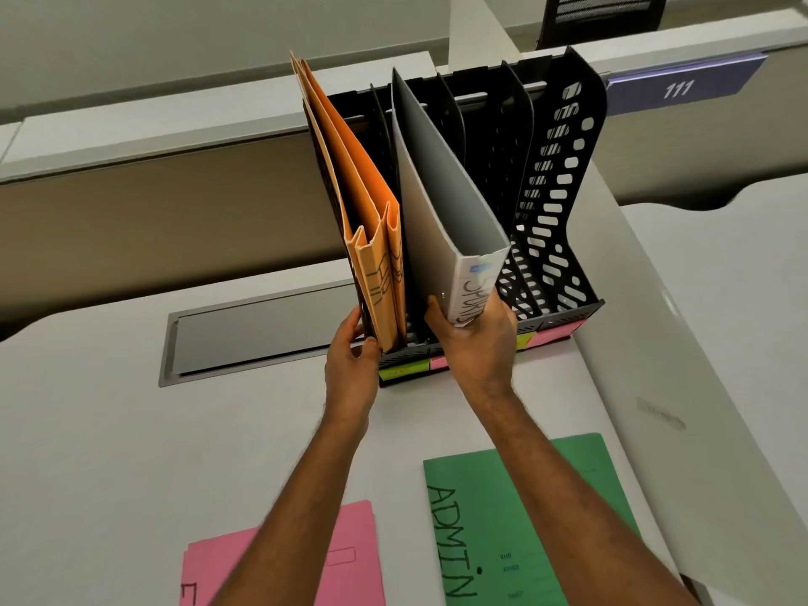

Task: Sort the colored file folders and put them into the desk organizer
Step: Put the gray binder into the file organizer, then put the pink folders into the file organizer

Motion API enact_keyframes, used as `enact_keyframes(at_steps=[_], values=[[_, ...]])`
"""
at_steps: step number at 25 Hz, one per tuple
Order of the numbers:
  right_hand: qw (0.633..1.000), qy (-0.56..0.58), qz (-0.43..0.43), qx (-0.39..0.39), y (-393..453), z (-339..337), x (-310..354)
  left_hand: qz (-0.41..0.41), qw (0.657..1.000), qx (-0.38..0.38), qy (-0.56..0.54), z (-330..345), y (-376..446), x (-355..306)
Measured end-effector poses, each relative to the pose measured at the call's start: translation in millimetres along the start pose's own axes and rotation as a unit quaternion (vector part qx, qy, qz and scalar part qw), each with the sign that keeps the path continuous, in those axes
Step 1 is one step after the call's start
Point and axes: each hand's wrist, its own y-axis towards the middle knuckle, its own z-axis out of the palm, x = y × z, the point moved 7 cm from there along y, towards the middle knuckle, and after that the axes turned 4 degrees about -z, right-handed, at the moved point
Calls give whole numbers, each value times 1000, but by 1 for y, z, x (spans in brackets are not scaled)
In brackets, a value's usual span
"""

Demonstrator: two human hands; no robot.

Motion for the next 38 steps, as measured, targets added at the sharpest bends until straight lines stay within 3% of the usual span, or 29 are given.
enact_keyframes(at_steps=[5,11,13,17,24,28,33,38], values=[[1000,-26,12,2,-3,0,-1,-5,1000,3,-3,1,-2,0],[997,5,-4,76,-3,-11,5,-23,1000,16,-10,-7,-11,-6],[998,-6,-33,57,-16,-25,15,-29,1000,5,-7,-15,-27,-10],[997,-27,-64,27,-81,-47,26,0,999,-1,50,-44,-78,1],[995,11,-30,98,-223,-62,26,5,997,-30,72,-136,-168,76],[988,9,1,152,-300,-62,27,-8,993,-72,96,-195,-212,120],[963,-30,46,264,-401,-51,24,-57,961,-122,240,-255,-263,189],[929,-97,119,336,-482,-34,4,-122,972,-69,190,-287,-301,249]])
